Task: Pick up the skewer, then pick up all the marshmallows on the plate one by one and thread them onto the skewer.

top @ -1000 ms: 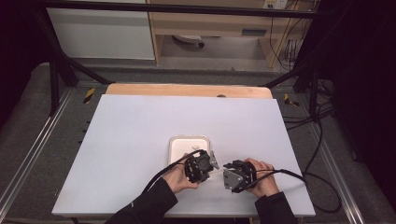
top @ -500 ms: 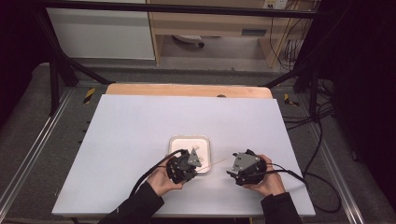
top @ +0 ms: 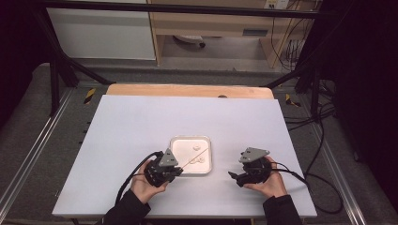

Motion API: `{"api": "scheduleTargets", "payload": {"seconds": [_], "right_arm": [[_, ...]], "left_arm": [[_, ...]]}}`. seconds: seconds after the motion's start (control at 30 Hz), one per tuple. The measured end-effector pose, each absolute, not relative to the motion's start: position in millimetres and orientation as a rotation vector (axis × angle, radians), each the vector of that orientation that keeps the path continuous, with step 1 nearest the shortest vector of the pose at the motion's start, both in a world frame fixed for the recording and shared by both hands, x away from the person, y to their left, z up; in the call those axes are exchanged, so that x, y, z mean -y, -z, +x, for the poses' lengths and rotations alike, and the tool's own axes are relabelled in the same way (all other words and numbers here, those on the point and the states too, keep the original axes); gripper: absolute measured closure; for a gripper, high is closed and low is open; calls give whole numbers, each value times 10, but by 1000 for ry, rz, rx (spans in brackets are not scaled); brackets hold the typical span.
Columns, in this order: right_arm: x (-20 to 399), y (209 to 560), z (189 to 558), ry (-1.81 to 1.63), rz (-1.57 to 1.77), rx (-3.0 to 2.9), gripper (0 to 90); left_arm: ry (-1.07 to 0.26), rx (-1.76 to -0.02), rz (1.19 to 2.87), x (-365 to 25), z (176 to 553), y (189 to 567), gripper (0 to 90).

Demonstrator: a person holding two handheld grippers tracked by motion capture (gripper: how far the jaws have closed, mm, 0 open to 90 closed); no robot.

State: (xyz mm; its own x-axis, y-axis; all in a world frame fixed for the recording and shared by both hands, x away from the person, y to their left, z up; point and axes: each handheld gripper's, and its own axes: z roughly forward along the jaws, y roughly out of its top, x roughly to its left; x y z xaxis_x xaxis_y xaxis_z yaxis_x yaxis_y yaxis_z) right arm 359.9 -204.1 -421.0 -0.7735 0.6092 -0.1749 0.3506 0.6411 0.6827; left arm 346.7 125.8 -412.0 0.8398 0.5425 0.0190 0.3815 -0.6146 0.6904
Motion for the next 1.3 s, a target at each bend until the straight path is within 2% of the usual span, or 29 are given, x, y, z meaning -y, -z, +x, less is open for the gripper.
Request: {"api": "scheduleTargets", "payload": {"seconds": [0.43, 0.7, 1.3], "right_arm": [[1979, 4203, 3699, -1044, 975, -2465, 48], [1933, 4218, 3736, -1080, 1039, -2439, 31], [1419, 4119, 3925, -1093, 1023, -2437, 24]], "left_arm": [[-337, -773, 2174, -1599, 3395, 4209, 882], [-342, -804, 2145, -1687, 3385, 4248, 882], [-346, -825, 2087, -1746, 3352, 4256, 882]]}}
